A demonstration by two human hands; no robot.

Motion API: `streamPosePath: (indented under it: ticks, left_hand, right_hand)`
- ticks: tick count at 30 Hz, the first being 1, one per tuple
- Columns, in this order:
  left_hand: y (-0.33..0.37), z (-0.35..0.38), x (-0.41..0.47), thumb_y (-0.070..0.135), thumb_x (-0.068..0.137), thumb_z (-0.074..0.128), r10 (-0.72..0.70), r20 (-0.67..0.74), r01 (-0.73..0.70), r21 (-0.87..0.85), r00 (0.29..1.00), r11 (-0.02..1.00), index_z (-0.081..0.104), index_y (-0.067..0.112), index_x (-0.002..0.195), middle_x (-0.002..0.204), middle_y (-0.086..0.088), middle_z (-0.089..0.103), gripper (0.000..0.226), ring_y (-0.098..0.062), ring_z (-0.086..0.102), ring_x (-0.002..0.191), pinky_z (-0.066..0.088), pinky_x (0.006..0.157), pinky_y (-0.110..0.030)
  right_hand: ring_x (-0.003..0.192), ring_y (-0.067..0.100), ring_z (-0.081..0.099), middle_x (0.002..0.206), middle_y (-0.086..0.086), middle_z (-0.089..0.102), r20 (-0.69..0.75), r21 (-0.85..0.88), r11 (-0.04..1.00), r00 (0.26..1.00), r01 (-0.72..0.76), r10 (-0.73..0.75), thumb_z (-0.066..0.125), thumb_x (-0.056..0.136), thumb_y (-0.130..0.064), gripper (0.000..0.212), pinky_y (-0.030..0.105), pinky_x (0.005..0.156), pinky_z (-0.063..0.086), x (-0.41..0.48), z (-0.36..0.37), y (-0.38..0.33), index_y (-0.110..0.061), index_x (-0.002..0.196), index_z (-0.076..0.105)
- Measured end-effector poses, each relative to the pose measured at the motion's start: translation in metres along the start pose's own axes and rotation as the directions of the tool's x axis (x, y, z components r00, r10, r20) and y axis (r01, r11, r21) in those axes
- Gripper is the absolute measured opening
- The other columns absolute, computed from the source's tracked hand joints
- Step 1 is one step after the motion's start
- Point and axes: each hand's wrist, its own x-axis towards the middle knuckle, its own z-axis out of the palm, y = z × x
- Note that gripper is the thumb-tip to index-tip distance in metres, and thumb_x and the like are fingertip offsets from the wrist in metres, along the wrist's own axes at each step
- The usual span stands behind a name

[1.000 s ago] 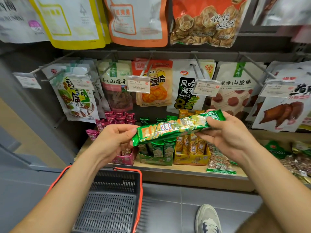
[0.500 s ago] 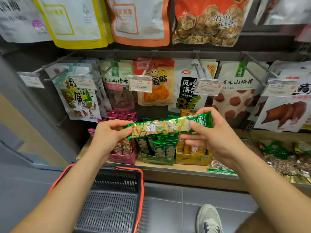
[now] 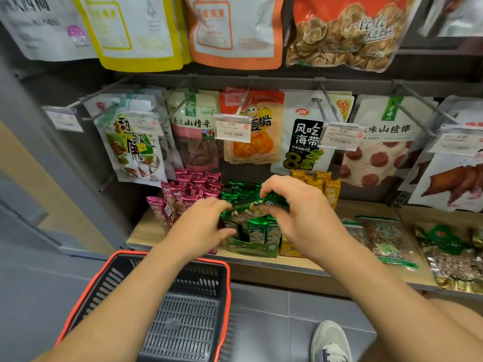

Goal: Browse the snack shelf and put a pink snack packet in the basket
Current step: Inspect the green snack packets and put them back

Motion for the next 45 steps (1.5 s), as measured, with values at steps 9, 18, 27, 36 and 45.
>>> streamPosePath:
  ticks: [9, 18, 27, 36, 45]
  left_hand:
    - [0.017, -0.026, -0.007, 0.035, 0.079, 0.075, 0.11, -0.256, -0.176, -0.252, 0.96, 0.952, 0.062, 0.023, 0.115, 0.103, 0.011, 0.063, 0.04, -0.005, 0.056, 0.092, 0.048, 0.08, -0.026]
    - [-0.008, -0.012, -0.005, 0.03, 0.076, 0.079, 0.014, -0.2, -0.077, -0.309, 0.98, 0.948, 0.048, 0.047, 0.116, 0.117, 0.019, 0.062, 0.053, -0.005, 0.057, 0.106, 0.046, 0.092, -0.027]
    - [-0.01, 0.001, 0.012, 0.037, 0.075, 0.077, -0.008, -0.113, -0.032, -0.349, 0.994, 0.936, 0.057, 0.041, 0.115, 0.114, 0.016, 0.057, 0.045, -0.007, 0.055, 0.106, 0.046, 0.095, -0.035]
    - [-0.005, -0.003, 0.022, 0.023, 0.072, 0.083, 0.112, -0.254, -0.154, -0.152, 0.961, 0.976, 0.066, 0.024, 0.116, 0.111, 0.002, 0.069, 0.048, -0.019, 0.065, 0.104, 0.053, 0.092, -0.042]
    - [-0.001, 0.018, 0.028, 0.02, 0.077, 0.08, 0.068, -0.245, -0.122, -0.213, 0.967, 0.969, 0.068, 0.013, 0.114, 0.108, -0.005, 0.069, 0.04, -0.023, 0.065, 0.1, 0.052, 0.089, -0.039]
  right_hand:
    - [0.107, 0.008, 0.059, 0.12, -0.016, 0.056, 0.106, 0.142, 0.988, 0.993, -0.062, 0.047, 0.074, 0.081, -0.016, 0.065, 0.028, 0.089, 0.05, 0.009, 0.027, 0.001, -0.044, 0.124, 0.033]
    - [0.144, 0.02, 0.023, 0.157, -0.005, 0.027, 0.468, -0.446, 0.894, 0.859, 0.025, 0.209, 0.044, 0.1, -0.026, 0.054, 0.044, 0.111, 0.033, -0.001, 0.057, 0.057, -0.031, 0.151, 0.024]
    - [0.126, 0.021, 0.042, 0.135, -0.002, 0.045, 0.522, -0.538, 0.828, 0.834, 0.161, 0.177, 0.043, 0.097, -0.02, 0.038, 0.039, 0.099, 0.037, -0.006, 0.065, 0.082, -0.024, 0.135, 0.042]
    - [0.107, 0.019, 0.048, 0.118, -0.005, 0.055, 0.385, -0.504, 0.862, 0.909, 0.061, 0.161, 0.052, 0.097, -0.027, 0.022, 0.032, 0.083, 0.049, -0.001, 0.083, 0.097, -0.025, 0.116, 0.062]
    - [0.097, 0.02, 0.053, 0.101, -0.001, 0.06, 0.319, -0.369, 0.929, 0.934, -0.036, 0.163, 0.058, 0.09, -0.019, 0.008, 0.033, 0.08, 0.047, 0.011, 0.088, 0.107, -0.018, 0.094, 0.066]
